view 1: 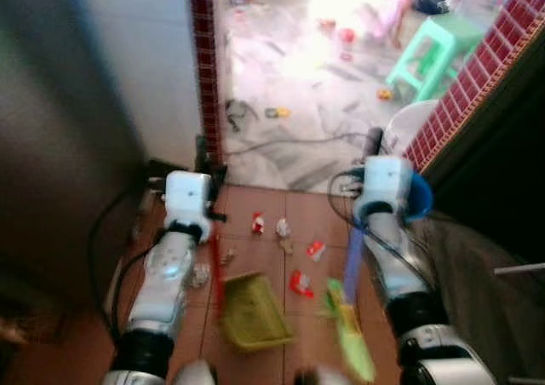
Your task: Sweep floor
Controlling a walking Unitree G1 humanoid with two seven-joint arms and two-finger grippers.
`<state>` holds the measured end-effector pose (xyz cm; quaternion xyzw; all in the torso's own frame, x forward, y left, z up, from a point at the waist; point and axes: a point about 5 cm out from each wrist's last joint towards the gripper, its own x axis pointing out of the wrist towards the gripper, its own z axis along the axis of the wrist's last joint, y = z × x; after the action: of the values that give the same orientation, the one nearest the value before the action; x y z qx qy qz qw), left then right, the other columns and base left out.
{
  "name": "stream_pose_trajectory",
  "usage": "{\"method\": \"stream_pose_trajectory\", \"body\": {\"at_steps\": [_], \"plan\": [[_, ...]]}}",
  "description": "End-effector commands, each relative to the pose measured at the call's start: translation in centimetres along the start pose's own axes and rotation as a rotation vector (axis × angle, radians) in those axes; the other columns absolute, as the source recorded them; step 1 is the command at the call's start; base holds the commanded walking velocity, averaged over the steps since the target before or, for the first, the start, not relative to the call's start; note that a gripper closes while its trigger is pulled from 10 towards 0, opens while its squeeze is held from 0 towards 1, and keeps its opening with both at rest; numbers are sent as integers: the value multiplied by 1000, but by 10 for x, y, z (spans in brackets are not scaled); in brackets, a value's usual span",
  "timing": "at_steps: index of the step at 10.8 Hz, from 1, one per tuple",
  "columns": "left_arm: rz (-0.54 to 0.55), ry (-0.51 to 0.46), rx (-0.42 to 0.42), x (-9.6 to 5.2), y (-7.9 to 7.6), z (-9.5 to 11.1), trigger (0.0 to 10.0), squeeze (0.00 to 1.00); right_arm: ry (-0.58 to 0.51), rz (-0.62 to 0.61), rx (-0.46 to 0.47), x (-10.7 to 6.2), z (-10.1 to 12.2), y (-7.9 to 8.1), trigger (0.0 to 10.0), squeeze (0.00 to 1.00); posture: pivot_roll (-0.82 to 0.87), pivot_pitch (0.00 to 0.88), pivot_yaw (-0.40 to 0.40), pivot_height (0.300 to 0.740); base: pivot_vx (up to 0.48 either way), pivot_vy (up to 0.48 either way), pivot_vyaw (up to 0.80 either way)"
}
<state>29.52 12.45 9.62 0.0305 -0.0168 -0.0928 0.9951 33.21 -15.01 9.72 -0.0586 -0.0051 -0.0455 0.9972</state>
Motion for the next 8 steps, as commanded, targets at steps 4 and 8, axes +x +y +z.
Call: {"method": "stream_pose_trajectory", "body": {"at_steps": [4,8], "plan": [[-44,-81,26,3,-12,19,10000,0,-23,-49,-29,3,4,-15,10000,0,10,57,-52,740,458,0,0],[-65,-79,26,1,-17,19,10000,0,-6,-39,-34,1,0,-15,10000,0,12,65,-60,740,114,0,0]]}}
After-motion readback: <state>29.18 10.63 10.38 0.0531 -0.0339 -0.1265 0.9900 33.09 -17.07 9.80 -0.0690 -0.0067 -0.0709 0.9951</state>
